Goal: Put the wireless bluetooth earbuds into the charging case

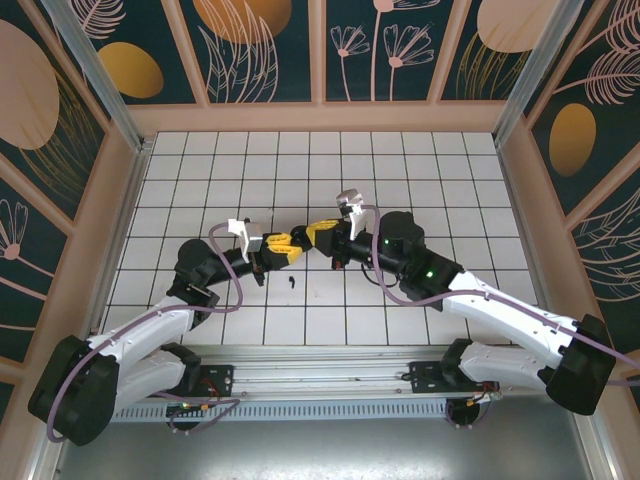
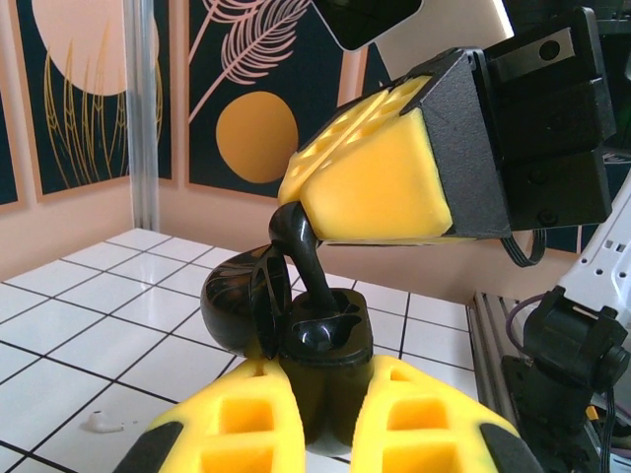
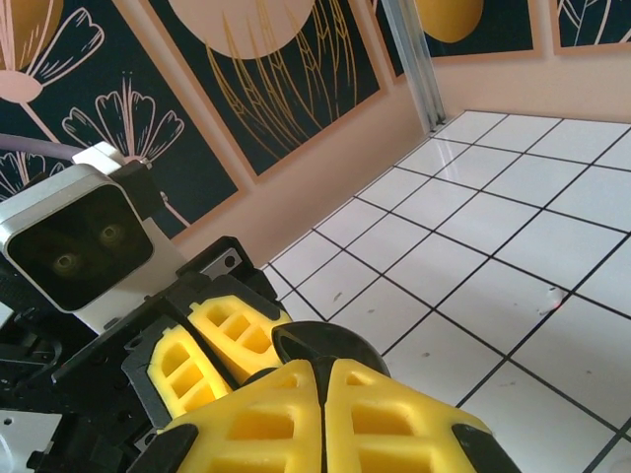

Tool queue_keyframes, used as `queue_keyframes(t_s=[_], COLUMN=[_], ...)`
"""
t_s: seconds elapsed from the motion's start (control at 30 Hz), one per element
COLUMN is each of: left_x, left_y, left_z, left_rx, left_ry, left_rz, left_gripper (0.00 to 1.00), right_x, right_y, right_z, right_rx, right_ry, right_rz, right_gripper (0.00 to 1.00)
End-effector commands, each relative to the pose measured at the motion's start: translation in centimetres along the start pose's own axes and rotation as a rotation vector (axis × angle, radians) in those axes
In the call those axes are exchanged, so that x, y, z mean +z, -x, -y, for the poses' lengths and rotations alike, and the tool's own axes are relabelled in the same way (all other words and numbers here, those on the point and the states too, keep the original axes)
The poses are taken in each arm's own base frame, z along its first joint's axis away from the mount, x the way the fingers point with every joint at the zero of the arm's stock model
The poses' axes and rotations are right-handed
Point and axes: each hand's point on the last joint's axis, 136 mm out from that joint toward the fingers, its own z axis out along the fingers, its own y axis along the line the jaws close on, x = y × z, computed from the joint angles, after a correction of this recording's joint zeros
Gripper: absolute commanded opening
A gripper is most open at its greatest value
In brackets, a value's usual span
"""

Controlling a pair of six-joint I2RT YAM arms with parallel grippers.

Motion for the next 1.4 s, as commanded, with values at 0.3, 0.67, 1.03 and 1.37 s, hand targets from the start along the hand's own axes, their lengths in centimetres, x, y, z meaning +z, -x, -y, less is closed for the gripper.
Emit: queue_keyframes(t_s=[0.3,0.67,1.03,1.37], left_x=[-0.1,-0.5,-0.9,-0.4], left_y=[4.0,6.0,5.7,5.1], left_z=[0.6,0.7,1.0,1.0], left_rx=[0.029,0.002,0.006,0.023], left_ry=[-0.003,0.009,0.004,-0.007], left_rz=[0.130,0.221,0.217,0.167], left_gripper=[0.00,0.00,0.00,0.00], right_x=[-0.9,-1.0,-0.9,0.1], right_y=[-0.5,-0.8,-0.9,-1.4], right_z=[-0.8,-1.0,-1.2,-1.5], right_rx=[0.069,0.081,0.079,0.070], right_ry=[0.063,0.076,0.088,0.104], right_rz=[0.054,0.052,0.041,-0.020], right_gripper=[0.07,0.07,0.09,0.14])
